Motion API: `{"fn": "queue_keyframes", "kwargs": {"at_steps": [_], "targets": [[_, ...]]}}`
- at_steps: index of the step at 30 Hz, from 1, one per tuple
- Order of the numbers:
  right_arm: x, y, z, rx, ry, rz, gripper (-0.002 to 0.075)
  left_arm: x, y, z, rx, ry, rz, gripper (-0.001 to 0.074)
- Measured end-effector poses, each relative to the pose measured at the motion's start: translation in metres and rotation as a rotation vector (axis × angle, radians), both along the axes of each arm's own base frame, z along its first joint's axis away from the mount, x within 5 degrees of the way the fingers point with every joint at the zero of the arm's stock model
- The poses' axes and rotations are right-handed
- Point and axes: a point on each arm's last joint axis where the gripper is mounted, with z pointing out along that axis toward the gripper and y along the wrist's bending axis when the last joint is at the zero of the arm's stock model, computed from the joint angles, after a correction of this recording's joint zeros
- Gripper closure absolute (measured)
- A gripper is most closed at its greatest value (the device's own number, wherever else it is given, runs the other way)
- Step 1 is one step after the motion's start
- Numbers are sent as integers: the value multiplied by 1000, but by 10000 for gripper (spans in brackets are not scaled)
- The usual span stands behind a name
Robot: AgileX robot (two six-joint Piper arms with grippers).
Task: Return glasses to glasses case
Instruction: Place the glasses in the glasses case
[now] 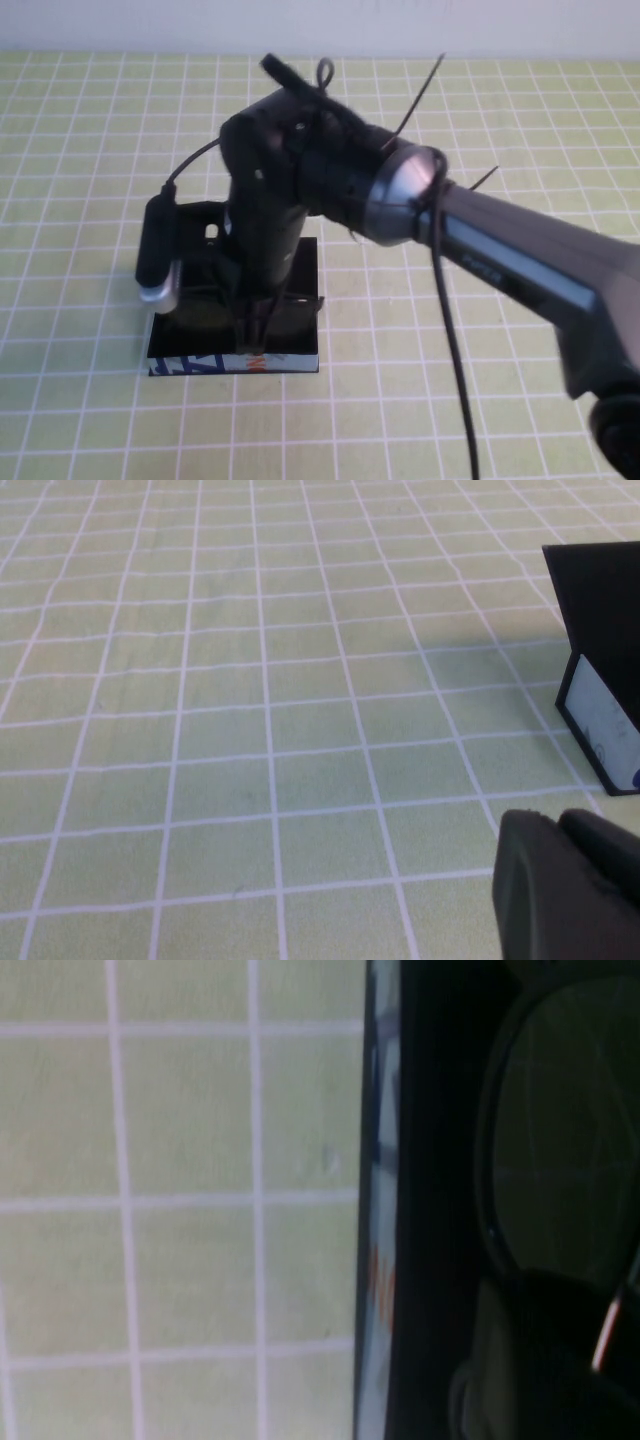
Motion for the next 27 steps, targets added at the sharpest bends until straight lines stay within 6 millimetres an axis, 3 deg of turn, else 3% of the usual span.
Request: {"fn": "queue_keyframes", "kwargs": {"at_steps": [4,18,27], "targets": [[2,15,-9,3,-8,4,667,0,0,0,0,0,0,737],[10,20,-35,-59,-10,0,668,0,0,0,0,0,0,737],[11,20,-40,-71,-6,-24,668,0,0,0,0,0,0,737]]}}
